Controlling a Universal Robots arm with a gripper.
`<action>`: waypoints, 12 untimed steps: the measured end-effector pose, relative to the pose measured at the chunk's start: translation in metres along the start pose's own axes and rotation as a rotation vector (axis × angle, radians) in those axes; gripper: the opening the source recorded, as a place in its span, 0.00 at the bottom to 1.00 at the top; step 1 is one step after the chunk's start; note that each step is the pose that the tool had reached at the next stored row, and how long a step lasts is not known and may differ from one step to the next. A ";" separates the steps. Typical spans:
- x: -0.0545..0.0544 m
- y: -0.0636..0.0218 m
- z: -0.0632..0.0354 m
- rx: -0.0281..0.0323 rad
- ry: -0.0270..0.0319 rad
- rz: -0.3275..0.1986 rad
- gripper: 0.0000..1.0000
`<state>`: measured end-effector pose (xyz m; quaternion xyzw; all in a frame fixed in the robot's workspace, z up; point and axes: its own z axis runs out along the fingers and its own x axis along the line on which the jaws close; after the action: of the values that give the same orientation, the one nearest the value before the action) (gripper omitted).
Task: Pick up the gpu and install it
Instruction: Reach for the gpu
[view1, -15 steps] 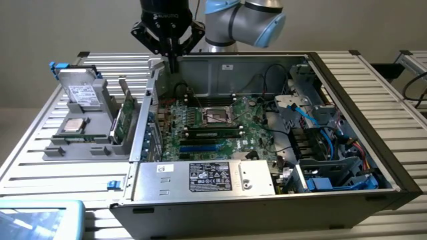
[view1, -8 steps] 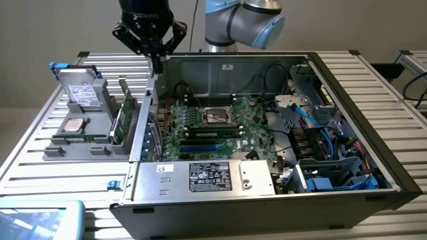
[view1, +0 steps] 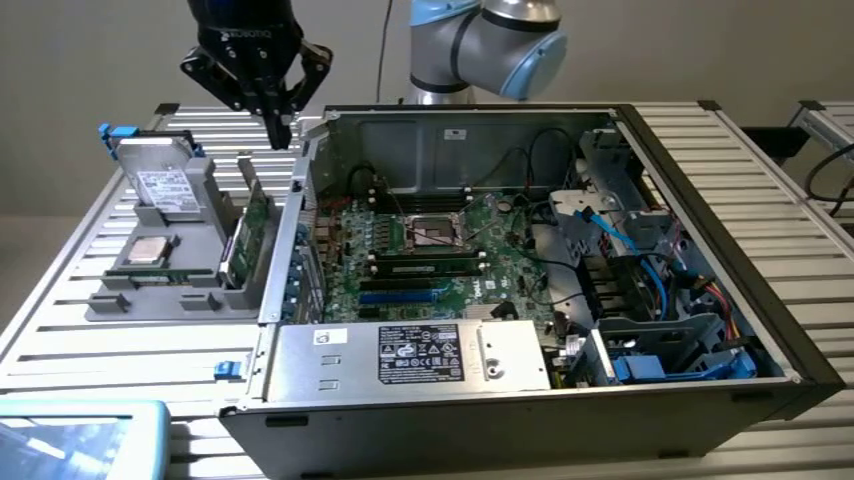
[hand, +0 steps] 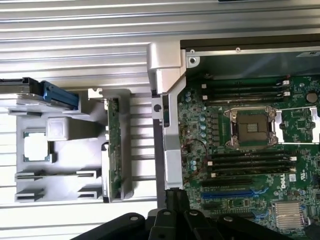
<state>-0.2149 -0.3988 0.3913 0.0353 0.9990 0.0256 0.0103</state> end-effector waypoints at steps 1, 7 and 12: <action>0.004 -0.0003 0.0000 -0.0003 0.0000 0.000 0.12; 0.023 -0.0008 0.0004 -0.0015 0.0001 0.000 0.12; 0.036 0.0029 0.0011 -0.0019 0.0001 0.000 0.12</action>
<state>-0.2506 -0.3933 0.3896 0.0354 0.9990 0.0265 0.0103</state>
